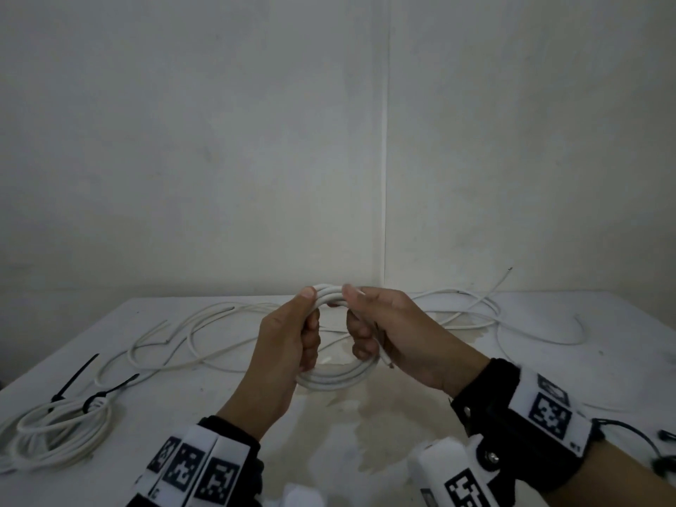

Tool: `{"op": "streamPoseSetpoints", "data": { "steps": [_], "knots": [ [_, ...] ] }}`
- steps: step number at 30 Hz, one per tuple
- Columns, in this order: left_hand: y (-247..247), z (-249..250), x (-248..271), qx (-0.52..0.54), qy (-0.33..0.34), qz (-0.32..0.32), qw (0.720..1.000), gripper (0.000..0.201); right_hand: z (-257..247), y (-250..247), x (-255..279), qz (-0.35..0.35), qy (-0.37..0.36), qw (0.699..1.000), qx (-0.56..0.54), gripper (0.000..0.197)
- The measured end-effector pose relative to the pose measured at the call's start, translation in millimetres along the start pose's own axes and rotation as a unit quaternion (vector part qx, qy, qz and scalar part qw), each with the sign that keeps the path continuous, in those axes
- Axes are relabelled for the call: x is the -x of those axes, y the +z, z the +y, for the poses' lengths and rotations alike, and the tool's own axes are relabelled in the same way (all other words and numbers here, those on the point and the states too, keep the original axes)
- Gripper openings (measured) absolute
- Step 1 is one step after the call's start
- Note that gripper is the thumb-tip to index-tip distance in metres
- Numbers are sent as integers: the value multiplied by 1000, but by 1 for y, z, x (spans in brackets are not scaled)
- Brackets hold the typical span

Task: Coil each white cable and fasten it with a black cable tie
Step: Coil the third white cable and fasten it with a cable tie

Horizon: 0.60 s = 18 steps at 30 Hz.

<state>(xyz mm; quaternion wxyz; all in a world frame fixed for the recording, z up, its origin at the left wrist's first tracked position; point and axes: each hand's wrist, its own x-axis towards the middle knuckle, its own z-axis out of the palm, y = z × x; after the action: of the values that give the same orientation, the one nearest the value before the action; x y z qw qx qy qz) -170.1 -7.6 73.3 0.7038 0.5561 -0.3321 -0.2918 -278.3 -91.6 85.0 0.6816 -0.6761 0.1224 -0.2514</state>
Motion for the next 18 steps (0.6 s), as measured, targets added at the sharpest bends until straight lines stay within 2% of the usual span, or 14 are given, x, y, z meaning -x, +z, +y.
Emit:
{"op": "streamPoseSetpoints", "data": {
  "steps": [2, 4, 8, 14, 18],
  "knots": [
    [2, 1, 1, -10, 4, 1, 1000, 45, -4, 4, 0, 37, -2, 998, 59, 49],
    [3, 1, 2, -21, 7, -6, 1000, 45, -6, 5, -1, 78, -11, 990, 121, 53],
    [3, 0, 6, -27, 12, -34, 999, 42, -4, 2, -3, 103, -33, 976, 190, 52],
    [-2, -4, 8, -54, 1, -74, 996, 41, -2, 1, -4, 115, -18, 972, 205, 53],
    [-13, -1, 3, -61, -55, -133, 988, 47, -1, -1, -4, 100, -3, 965, 243, 53]
  ]
}}
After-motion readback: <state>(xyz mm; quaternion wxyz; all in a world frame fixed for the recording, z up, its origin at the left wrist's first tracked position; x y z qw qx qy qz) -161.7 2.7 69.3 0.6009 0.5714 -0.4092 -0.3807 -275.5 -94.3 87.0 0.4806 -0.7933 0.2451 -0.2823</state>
